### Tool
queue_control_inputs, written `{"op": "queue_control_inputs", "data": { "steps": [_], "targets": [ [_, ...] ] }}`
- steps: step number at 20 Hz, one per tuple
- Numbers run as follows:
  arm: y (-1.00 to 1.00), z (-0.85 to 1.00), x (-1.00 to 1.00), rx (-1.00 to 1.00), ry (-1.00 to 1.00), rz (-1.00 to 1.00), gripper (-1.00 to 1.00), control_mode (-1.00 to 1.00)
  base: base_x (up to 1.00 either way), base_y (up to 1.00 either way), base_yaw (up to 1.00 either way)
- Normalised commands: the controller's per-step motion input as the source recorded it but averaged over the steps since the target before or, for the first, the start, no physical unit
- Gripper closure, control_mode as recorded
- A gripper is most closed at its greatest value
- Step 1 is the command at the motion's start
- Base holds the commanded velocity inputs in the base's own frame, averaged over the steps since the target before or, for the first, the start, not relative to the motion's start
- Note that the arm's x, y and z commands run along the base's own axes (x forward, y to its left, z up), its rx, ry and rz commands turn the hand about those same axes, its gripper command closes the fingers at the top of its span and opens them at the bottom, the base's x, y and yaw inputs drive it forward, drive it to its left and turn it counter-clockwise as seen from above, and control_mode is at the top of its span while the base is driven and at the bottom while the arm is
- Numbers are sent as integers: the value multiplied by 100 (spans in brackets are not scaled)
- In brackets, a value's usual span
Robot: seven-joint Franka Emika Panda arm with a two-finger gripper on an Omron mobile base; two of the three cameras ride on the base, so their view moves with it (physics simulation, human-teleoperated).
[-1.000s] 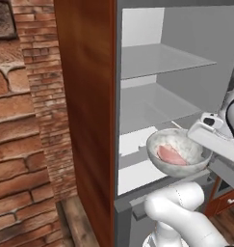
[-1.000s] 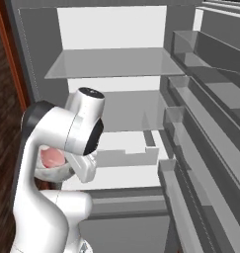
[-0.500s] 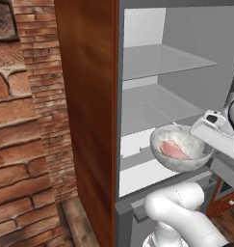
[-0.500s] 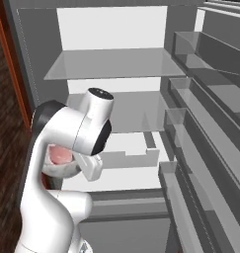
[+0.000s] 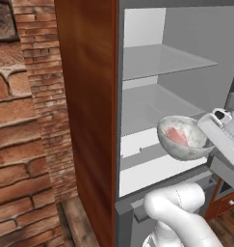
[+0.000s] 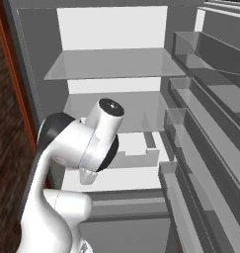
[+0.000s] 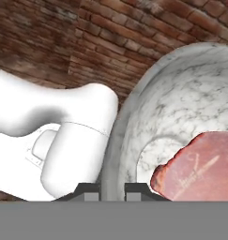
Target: Place one of the steaks on the plate and the other in the bowl. Then place the bowl in the fridge.
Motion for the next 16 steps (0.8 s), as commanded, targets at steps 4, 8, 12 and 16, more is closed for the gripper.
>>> {"op": "queue_control_inputs", "data": {
  "steps": [4,8,12,16],
  "targets": [
    [-3,4,1,10,-13,-45,100,-100,0,0,0],
    [4,14,0,13,-30,-32,100,-100,0,0,0],
    [16,7,25,3,-15,-15,100,-100,0,0,0],
    [7,3,52,0,-9,-6,100,-100,0,0,0]
  ]
}}
